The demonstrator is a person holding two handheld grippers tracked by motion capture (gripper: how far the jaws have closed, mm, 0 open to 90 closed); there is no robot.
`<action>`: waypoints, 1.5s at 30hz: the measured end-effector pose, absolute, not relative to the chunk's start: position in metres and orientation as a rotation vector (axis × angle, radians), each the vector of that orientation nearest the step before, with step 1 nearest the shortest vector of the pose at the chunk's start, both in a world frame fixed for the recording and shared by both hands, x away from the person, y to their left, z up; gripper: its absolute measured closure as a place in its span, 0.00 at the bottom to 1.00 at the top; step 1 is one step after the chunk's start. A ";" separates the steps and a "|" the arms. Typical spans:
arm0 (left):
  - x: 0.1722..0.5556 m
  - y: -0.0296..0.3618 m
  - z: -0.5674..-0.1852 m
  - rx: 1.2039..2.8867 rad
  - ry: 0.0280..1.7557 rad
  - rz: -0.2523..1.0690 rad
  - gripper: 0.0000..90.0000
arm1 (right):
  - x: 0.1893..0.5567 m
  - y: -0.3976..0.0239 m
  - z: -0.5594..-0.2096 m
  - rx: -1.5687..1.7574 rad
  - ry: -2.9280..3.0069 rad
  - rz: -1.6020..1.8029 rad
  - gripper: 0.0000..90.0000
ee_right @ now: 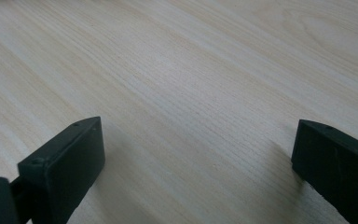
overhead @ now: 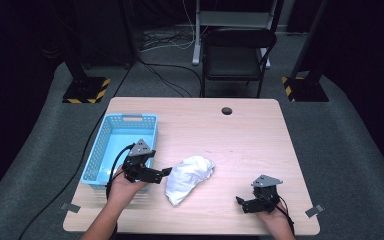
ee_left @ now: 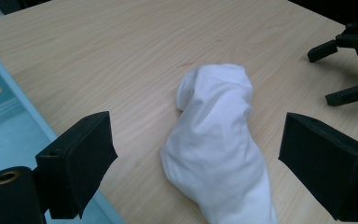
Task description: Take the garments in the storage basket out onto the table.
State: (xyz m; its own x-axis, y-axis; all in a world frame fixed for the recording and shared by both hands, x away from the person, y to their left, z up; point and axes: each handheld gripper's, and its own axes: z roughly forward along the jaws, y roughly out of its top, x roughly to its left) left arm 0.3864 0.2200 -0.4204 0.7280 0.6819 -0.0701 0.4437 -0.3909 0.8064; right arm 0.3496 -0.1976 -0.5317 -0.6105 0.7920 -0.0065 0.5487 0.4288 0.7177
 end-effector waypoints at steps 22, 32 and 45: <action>0.396 0.276 -0.430 2.013 1.046 0.305 0.11 | 0.350 -0.197 -0.532 1.154 2.340 0.987 0.02; 0.397 0.303 -0.425 1.950 1.117 0.331 0.11 | 0.350 -0.197 -0.532 1.154 2.340 0.986 0.02; 0.401 0.347 -0.429 1.899 1.282 0.435 0.12 | 0.350 -0.197 -0.532 1.153 2.341 0.986 0.02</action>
